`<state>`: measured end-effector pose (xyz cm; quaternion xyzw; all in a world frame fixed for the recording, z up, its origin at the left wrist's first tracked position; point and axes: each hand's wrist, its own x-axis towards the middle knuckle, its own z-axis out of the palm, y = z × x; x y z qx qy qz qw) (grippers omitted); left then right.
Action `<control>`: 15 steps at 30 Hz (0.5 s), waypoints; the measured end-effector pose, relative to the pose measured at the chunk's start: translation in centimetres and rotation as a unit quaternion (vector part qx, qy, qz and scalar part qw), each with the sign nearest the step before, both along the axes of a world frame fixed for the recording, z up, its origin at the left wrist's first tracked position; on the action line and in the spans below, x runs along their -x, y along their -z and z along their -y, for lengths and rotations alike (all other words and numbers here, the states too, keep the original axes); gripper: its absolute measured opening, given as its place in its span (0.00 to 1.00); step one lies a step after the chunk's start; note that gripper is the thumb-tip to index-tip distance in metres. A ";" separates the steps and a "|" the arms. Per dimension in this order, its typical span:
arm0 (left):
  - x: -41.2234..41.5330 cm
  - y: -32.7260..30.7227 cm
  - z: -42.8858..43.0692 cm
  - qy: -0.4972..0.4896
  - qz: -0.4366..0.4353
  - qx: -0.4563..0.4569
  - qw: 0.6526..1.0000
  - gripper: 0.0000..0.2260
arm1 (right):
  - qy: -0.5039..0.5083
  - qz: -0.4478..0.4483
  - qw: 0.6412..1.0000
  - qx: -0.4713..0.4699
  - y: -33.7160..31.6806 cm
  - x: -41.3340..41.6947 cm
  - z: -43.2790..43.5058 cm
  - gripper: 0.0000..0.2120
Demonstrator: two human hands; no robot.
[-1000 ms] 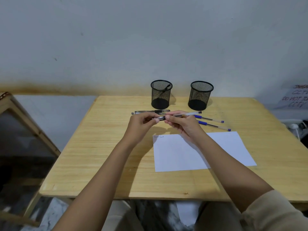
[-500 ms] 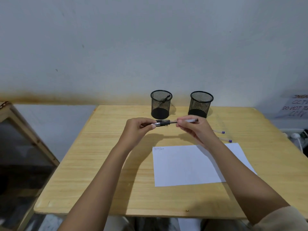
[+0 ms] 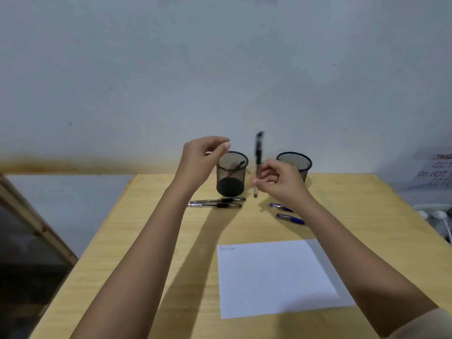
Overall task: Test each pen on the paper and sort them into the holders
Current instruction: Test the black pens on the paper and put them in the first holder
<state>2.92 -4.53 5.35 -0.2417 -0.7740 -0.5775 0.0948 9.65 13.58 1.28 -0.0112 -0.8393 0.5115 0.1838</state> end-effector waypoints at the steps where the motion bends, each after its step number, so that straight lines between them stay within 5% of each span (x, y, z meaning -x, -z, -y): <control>1: 0.6 0.4 -0.1 -0.023 -0.006 0.036 0.999 0.06 | 0.027 -0.021 0.999 0.034 0.1 0.7 -0.3 0.09; 4: 2.7 3.2 -0.3 -0.040 0.020 0.187 0.981 0.10 | 0.052 -0.052 0.975 0.211 -0.1 2.6 -0.7 0.07; 7: 4.2 6.0 -0.4 -0.013 0.091 0.233 0.968 0.29 | 0.058 -0.063 0.951 0.298 -0.3 4.7 -0.4 0.05; 11: 4.9 7.7 -1.3 0.057 0.121 0.108 0.985 0.13 | 0.121 -0.071 0.964 0.228 1.4 7.3 -0.1 0.05; 15: 5.4 8.3 -1.9 0.066 0.128 0.061 0.988 0.15 | 0.155 -0.036 0.984 0.084 2.5 8.9 0.1 0.07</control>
